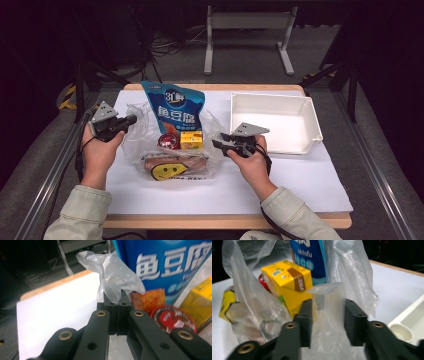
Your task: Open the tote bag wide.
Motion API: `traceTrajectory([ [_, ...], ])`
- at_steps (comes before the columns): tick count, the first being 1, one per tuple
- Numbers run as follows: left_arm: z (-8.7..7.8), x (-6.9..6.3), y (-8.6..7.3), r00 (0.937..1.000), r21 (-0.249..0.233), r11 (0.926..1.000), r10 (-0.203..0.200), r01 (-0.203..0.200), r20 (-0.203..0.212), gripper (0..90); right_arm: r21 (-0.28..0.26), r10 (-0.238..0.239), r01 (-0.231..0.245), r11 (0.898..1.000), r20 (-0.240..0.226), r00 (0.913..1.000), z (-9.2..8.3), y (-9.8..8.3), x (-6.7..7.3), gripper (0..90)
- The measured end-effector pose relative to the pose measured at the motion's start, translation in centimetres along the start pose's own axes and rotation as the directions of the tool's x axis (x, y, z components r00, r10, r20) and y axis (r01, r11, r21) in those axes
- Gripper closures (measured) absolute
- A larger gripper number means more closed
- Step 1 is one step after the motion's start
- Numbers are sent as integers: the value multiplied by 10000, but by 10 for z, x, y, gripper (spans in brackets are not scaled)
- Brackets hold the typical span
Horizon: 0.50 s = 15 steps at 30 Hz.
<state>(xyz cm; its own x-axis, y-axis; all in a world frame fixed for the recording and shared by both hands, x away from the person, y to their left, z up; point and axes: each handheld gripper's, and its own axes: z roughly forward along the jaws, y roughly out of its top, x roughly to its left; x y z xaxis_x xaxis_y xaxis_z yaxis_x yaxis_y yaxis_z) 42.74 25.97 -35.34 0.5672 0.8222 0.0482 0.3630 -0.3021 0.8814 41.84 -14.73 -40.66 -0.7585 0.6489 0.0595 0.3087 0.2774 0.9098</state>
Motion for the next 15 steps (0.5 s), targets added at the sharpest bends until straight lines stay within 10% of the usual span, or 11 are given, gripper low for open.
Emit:
traceTrajectory([
  [15, 25, 12, -45, 9989, 1492, 9877, -471, 470, -30, 894, 1260, -427, 424, 9911, -6, 9991, 16, -15, 1, 849],
])
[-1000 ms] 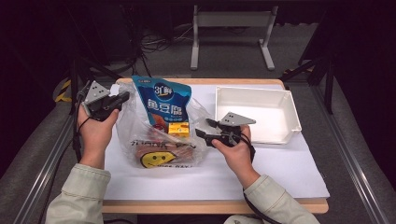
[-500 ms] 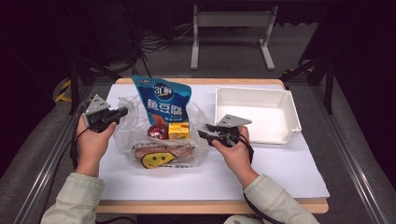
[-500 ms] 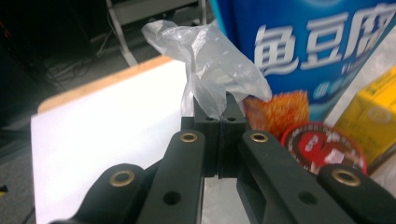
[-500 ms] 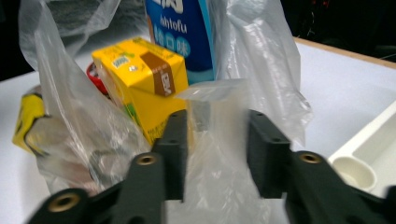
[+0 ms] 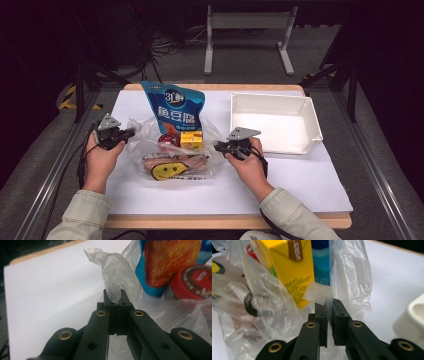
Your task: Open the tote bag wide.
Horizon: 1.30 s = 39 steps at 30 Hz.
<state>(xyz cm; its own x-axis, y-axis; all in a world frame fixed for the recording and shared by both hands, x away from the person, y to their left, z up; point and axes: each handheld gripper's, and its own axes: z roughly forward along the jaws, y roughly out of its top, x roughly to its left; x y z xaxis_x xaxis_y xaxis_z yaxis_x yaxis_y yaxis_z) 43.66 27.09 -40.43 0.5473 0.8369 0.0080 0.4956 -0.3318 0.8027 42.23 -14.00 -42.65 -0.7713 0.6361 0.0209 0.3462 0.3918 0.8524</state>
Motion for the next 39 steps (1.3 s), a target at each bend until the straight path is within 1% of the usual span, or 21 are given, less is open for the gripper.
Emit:
traceTrajectory([
  [2, 2, 0, -3, 10000, 217, 9998, 49, -50, 60, 895, 219, -108, 109, 9997, -32, 9999, 1, -4, 1, 850],
  [4, 5, -1, -8, 9999, 406, 9992, 7, -11, 120, 895, 372, -119, 122, 9992, -76, 9999, 2, -8, 2, 852],
  [7, 9, 0, -12, 9999, 529, 9986, 9, -18, 168, 895, 502, -103, 110, 9987, -129, 9999, 2, -11, 2, 856],
  [9, 13, 1, -16, 9996, 640, 9979, -139, 121, 265, 894, 606, -101, 109, 9981, -129, 9999, 1, -13, 1, 860],
  [12, 16, 2, -18, 9993, 742, 9971, -184, 159, 330, 894, 669, -11, 20, 9978, -131, 9999, 0, -14, 0, 859],
  [13, 20, 3, -20, 9992, 827, 9963, -259, 233, 302, 894, 693, 26, -17, 9976, -120, 9999, 1, -15, -1, 859],
  [14, 22, 3, -21, 9990, 953, 9951, -282, 247, 359, 893, 796, 105, -95, 9968, -116, 9999, 2, -16, -2, 860],
  [17, 26, 3, -25, 9988, 1058, 9940, -321, 279, 380, 893, 1036, 185, -171, 9945, -130, 9997, 3, -18, -2, 866],
  [18, 27, 4, -27, 9983, 1210, 9923, -315, 255, 481, 893, 1186, 230, -215, 9927, -112, 9997, 3, -19, -2, 880],
  [20, 27, 5, -29, 9979, 1219, 9920, -395, 330, 516, 892, 1247, 278, -262, 9918, -109, 9996, 3, -20, -3, 884],
  [23, 30, 8, -35, 9955, 1328, 9897, -632, 533, 710, 890, 1430, 423, -400, 9889, -128, 9990, 2, -23, -5, 891],
  [25, 30, 8, -37, 9948, 1355, 9888, -732, 632, 707, 888, 1439, 580, -546, 9881, -199, 9981, 2, -25, -6, 886],
  [27, 29, 7, -37, 9951, 1339, 9885, -789, 704, 596, 862, 1455, 561, -528, 9879, -189, 9982, 1, -24, -6, 860],
  [28, 27, 8, -38, 9962, 1224, 9899, -766, 711, 408, 810, 1455, 540, -508, 9881, -181, 9984, 1, -24, -5, 831],
  [30, 22, 9, -39, 9957, 1051, 9910, -872, 833, 326, 731, 1406, 495, -467, 9890, -164, 9986, -1, -23, -5, 783],
  [31, 19, 10, -39, 9945, 857, 9913, -1019, 994, 249, 671, 1363, 475, -448, 9897, -166, 9987, -3, -23, -5, 762],
  [32, 14, 11, -40, 9926, 550, 9914, -1199, 1187, 186, 602, 1263, 444, -416, 9911, -190, 9988, -5, -22, -5, 740],
  [33, 9, 11, -39, 9928, 359, 9925, -1178, 1170, 224, 570, 1143, 400, -379, 9927, -155, 9991, -8, -21, -5, 727],
  [34, 2, 11, -38, 9927, 125, 9928, -1197, 1195, 163, 545, 1058, 369, -352, 9938, -143, 9992, -10, -19, -5, 721],
  [36, -9, 11, -36, 9916, -286, 9912, -1287, 1290, 125, 450, 865, 295, -282, 9959, -144, 9995, -15, -17, -4, 701],
  [39, -25, 7, -32, 9891, -908, 9849, -1469, 1472, 104, 348, 737, 242, -233, 9970, -117, 9996, -18, -15, -4, 681],
])
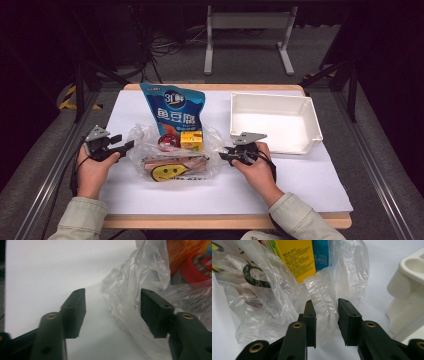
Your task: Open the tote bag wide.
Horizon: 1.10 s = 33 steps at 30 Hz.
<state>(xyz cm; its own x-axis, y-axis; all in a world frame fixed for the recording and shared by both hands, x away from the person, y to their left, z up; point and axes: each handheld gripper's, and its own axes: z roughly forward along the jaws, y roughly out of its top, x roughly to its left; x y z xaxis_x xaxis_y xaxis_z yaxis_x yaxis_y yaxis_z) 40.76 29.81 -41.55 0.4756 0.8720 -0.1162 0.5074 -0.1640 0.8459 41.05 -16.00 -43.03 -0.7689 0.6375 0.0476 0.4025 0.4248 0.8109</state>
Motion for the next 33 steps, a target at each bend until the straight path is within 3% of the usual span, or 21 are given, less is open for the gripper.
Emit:
traceTrajectory([
  [4, -20, -8, 5, 10000, -774, 9970, -69, 71, 26, 262, -26, 13, -13, 10000, -8, 10000, 0, 0, 0, 672],
  [7, -33, -15, 8, 10000, -1257, 9920, 90, -88, 9, 235, 7, 40, -40, 10000, -2, 10000, 1, 0, 0, 669],
  [11, -45, -28, 12, 9982, -1676, 9847, 528, -474, 276, 230, 15, 44, -44, 10000, 13, 10000, 2, -1, -1, 665],
  [14, -51, -40, 17, 9938, -2030, 9768, 841, -678, 727, 230, 10, 69, -69, 10000, 12, 10000, 3, -1, -1, 664],
  [17, -53, -54, 22, 9823, -2264, 9679, 1401, -1094, 1243, 229, -69, 69, -69, 10000, 5, 10000, 3, 0, -1, 654],
  [20, -45, -67, 25, 9592, -2311, 9603, 2033, -1562, 1966, 235, -114, 77, -77, 9999, 20, 10000, 2, 0, -1, 653],
  [23, -31, -78, 24, 9385, -2106, 9513, 2699, -2253, 2153, 238, -127, 80, -80, 9999, 29, 10000, 1, 0, -1, 651],
  [25, -21, -81, 23, 9267, -2005, 9483, 2906, -2459, 2382, 228, -153, 92, -92, 9998, 0, 10000, 1, 0, -1, 647],
  [28, -9, -81, 21, 9202, -1905, 9532, 2812, -2349, 2725, 223, -193, 111, -112, 9998, -38, 9999, 0, 1, -1, 639],
  [30, -7, -80, 21, 9186, -1888, 9524, 2850, -2393, 2738, 219, -211, 130, -132, 9997, -67, 9999, 0, 1, -1, 633],
  [33, 3, -78, 20, 9096, -1693, 9513, 2978, -2575, 2898, 206, -216, 158, -160, 9996, -83, 9998, 0, 1, -1, 627],
])
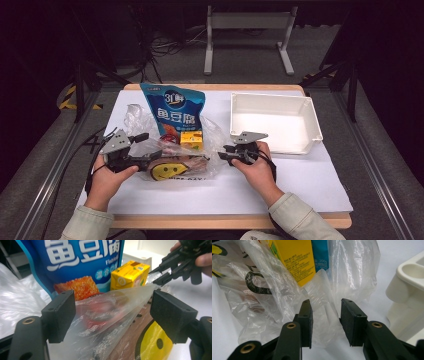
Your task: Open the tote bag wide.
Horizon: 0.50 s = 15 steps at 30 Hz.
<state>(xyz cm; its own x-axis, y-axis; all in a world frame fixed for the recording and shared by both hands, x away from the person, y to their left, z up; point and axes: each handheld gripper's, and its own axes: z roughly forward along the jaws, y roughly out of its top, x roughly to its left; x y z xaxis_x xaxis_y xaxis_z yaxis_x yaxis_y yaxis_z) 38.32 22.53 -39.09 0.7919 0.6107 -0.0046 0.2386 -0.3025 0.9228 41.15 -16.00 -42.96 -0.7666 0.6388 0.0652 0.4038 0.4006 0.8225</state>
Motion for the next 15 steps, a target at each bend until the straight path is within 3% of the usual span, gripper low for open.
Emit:
traceTrajectory([
  [4, 6, 1, -1, 9995, 420, 9986, 318, -316, -53, 199, 33, 31, -31, 10000, -76, 10000, 1, -1, 1, 612],
  [15, 13, 14, -15, 9994, 1305, 9908, -354, 346, 33, 200, -147, 82, -86, 9999, -276, 9996, -1, 1, 2, 570],
])
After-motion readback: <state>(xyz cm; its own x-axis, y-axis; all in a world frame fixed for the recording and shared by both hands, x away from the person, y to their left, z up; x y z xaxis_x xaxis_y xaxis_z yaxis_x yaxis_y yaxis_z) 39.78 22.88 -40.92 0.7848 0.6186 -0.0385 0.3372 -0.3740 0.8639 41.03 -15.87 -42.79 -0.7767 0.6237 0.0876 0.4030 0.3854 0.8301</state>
